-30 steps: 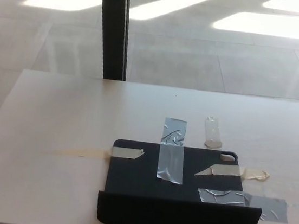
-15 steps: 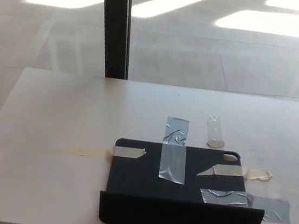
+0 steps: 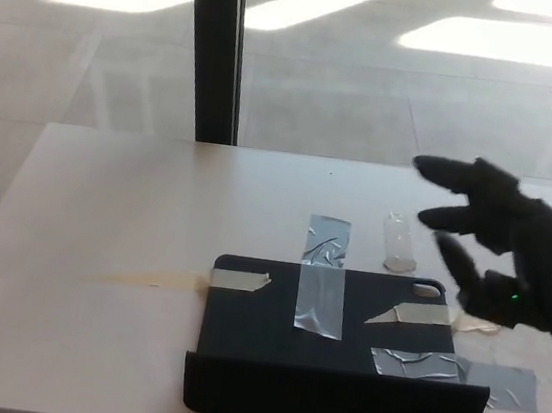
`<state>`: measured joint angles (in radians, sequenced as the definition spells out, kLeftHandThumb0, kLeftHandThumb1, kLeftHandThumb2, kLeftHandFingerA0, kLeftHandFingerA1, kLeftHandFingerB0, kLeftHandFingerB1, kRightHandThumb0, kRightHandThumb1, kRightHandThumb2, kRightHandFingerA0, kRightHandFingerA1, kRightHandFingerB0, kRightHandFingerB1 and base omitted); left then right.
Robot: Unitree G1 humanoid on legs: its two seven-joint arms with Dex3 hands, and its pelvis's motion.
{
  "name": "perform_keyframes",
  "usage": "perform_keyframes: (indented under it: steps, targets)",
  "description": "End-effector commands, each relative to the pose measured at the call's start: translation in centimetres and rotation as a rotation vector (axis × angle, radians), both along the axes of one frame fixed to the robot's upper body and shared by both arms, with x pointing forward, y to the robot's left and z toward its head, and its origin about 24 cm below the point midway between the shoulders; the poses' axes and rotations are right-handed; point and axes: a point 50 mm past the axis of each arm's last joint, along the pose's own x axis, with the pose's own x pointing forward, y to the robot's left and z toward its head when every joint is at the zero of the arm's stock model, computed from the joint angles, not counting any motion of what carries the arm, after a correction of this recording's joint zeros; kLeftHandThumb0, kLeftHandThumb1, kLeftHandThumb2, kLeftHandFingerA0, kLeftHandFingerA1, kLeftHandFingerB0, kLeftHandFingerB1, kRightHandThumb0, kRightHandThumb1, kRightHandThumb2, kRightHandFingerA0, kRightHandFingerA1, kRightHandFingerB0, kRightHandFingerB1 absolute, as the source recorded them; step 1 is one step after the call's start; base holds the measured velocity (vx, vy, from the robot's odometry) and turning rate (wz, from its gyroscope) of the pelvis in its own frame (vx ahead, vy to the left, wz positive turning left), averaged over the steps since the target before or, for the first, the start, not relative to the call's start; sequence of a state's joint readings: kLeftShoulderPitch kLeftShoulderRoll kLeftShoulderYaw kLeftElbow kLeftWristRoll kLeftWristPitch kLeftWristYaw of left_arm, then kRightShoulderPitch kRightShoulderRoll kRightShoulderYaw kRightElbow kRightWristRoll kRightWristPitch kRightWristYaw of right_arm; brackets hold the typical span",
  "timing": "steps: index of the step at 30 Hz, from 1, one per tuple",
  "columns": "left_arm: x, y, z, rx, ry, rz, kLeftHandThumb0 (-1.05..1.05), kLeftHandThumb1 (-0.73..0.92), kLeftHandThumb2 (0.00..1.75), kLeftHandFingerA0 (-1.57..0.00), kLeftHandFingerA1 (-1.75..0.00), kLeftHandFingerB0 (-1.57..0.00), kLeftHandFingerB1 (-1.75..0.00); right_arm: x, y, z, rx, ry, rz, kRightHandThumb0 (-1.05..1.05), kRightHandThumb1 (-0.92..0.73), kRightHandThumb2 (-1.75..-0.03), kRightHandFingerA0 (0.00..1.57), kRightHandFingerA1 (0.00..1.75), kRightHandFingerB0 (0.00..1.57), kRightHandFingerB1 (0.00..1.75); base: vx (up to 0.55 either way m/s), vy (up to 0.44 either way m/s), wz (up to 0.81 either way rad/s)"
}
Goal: The robot uses its right hand to open a folded tablet cover kept in the middle of the desk
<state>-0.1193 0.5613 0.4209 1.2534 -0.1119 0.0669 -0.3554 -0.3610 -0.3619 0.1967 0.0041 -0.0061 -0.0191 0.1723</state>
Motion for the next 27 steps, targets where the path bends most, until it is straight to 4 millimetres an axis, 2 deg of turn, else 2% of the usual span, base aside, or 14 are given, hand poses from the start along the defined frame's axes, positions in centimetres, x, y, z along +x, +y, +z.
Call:
perform_keyframes:
  steps: [1, 9, 10, 11, 12, 13, 14, 15, 16, 18, 19, 20, 21, 27]
  targets:
    - [-0.2, 0.6, 0.6, -0.011, -0.011, 0.018, -0.9, 0.54, 0.72, -0.43, -1.13, -0.23, -0.98, -0.3, 1.7, -2.8, -0.444, 0.065, 0.194, -0.89, -0.9, -0.68, 0.33, 0.67, 0.28, 0.32, 0.0, 0.0, 0.0]
    - [-0.3, 0.7, 0.6, -0.011, -0.014, 0.032, -0.91, 0.53, 0.73, -0.44, -1.16, -0.24, -1.04, -1.4, 2.2, -4.9, -0.673, 0.079, 0.268, -0.9, -0.92, -0.7, 0.34, 0.54, 0.26, 0.31, 0.0, 0.0, 0.0]
    - [-0.3, 0.7, 0.6, -0.011, -0.012, 0.029, -0.91, 0.42, 1.02, -0.59, -0.99, -0.3, -0.82, -1.5, 2.2, -5.3, -0.707, 0.079, 0.275, -0.9, -0.92, -0.69, 0.32, 0.52, 0.26, 0.32, 0.0, 0.0, 0.0]
    - [-0.3, 0.7, 0.6, -0.002, -0.007, 0.019, -0.92, 0.44, 1.04, -0.6, -0.99, -0.28, -0.81, -1.6, 2.1, -5.6, -0.747, 0.085, 0.277, -0.9, -0.92, -0.69, 0.3, 0.5, 0.27, 0.33, 0.0, 0.0, 0.0]
    - [-0.2, 0.7, 0.6, -0.006, -0.011, 0.021, -0.93, 0.55, 0.74, -0.46, -1.06, -0.25, -0.91, -1.6, 2.0, -5.9, -0.774, 0.095, 0.274, -0.97, -0.79, -0.83, 0.28, 0.52, 0.26, 0.36, 0.0, 0.0, 0.0]
    - [-0.2, 0.7, 0.6, -0.009, -0.015, 0.024, -0.87, 0.41, 1.02, -0.56, -0.96, -0.24, -0.78, -1.6, 2.0, -6.2, -0.792, 0.103, 0.271, -0.91, -0.91, -0.68, 0.29, 0.48, 0.31, 0.32, 0.0, 0.0, 0.0]
    - [-0.2, 0.7, 0.6, -0.01, -0.018, 0.028, -0.87, 0.41, 1.02, -0.56, -0.96, -0.24, -0.78, -1.6, 1.9, -6.5, -0.805, 0.108, 0.269, -0.91, -0.91, -0.68, 0.29, 0.48, 0.31, 0.32, 0.0, 0.0, 0.0]
    - [-0.2, 0.7, 0.6, -0.012, -0.022, 0.031, -0.93, 0.54, 0.75, -0.46, -1.06, -0.26, -0.93, -1.6, 1.8, -6.8, -0.822, 0.12, 0.27, -0.91, -0.91, -0.68, 0.28, 0.49, 0.3, 0.32, 0.0, 0.0, 0.0]
    - [-0.1, 0.7, 0.7, -0.016, -0.027, 0.032, -0.95, 0.52, 0.74, -0.46, -1.07, -0.27, -0.95, -1.5, 1.7, -7.2, -0.837, 0.13, 0.26, -0.91, -0.91, -0.68, 0.29, 0.51, 0.31, 0.32, 0.0, 0.0, 0.0]
    - [0.0, 0.7, 0.8, -0.018, -0.026, 0.036, -0.87, 0.4, 1.03, -0.55, -0.96, -0.26, -0.81, -1.3, 1.4, -8.0, -0.864, 0.152, 0.243, -0.98, -0.78, -0.83, 0.3, 0.58, 0.28, 0.37, 0.0, 0.0, 0.0]
    - [0.1, 0.8, 0.8, -0.017, -0.027, 0.037, -0.88, 0.4, 1.03, -0.56, -0.98, -0.28, -0.81, -1.3, 1.4, -8.3, -0.874, 0.164, 0.24, -0.96, -0.78, -0.82, 0.3, 0.58, 0.28, 0.37, 0.0, 0.0, 0.0]
    - [0.0, 0.8, 0.8, -0.015, -0.029, 0.041, -0.95, 0.52, 0.74, -0.47, -1.08, -0.27, -0.94, -1.3, 1.4, -8.5, -0.875, 0.175, 0.246, -0.89, -0.91, -0.68, 0.3, 0.53, 0.31, 0.32, 0.0, 0.0, 0.0]
    - [0.0, 0.8, 0.8, -0.012, -0.026, 0.035, -0.94, 0.56, 0.68, -0.47, -1.1, -0.23, -0.94, -1.6, 1.6, -9.0, -0.878, 0.177, 0.252, -0.96, -0.79, -0.81, 0.3, 0.56, 0.29, 0.37, 0.0, 0.0, 0.0]
    - [0.1, 0.8, 0.8, -0.016, -0.027, 0.026, -0.93, 0.53, 0.71, -0.45, -1.16, -0.29, -1.06, -4.1, 2.8, -12.3, -0.876, 0.227, 0.308, -0.92, -0.77, -0.81, 0.3, 0.6, 0.28, 0.39, 0.0, 0.0, 0.0]
